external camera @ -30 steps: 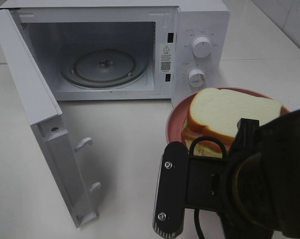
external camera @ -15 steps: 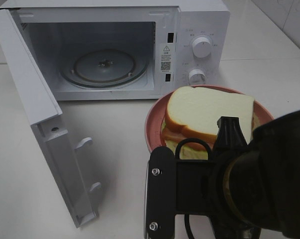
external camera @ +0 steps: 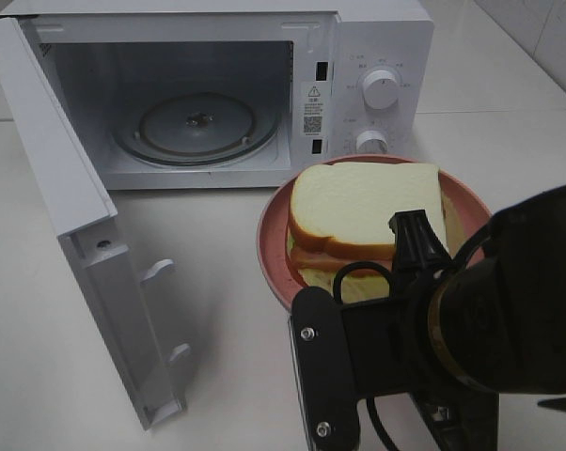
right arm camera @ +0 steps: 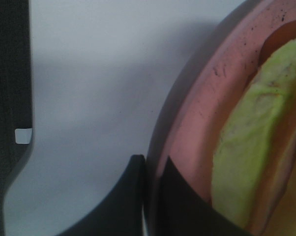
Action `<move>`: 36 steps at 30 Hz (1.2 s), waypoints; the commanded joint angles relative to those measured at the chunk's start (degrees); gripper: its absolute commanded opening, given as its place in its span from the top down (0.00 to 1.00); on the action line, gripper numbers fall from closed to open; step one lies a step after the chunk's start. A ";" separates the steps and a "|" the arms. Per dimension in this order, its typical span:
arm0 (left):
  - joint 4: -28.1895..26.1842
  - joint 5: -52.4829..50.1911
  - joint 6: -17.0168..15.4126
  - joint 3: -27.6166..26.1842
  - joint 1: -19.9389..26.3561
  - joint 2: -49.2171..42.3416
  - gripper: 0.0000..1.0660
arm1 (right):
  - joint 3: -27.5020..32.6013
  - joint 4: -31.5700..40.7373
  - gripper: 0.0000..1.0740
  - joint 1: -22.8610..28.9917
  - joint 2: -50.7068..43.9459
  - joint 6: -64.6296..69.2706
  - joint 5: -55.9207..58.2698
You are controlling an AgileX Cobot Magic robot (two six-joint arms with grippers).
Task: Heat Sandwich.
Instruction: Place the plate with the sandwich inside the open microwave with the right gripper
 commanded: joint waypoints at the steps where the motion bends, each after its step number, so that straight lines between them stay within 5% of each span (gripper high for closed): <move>1: 0.00 -0.52 -0.23 0.11 -0.34 0.00 0.06 | 0.23 -2.01 1.00 -2.75 -0.34 -4.70 -2.52; 15: 0.00 -0.52 -0.23 0.11 -0.34 0.00 0.06 | 0.23 0.34 1.00 -12.89 -3.27 -22.40 -13.29; 25: 0.00 -0.52 -0.23 0.11 -0.34 0.00 0.06 | 0.23 17.53 1.00 -20.74 -5.04 -48.01 -14.84; 36: -0.06 -0.52 -0.23 0.11 -0.34 0.00 0.06 | 0.23 26.13 1.00 -26.41 -5.73 -61.94 -15.07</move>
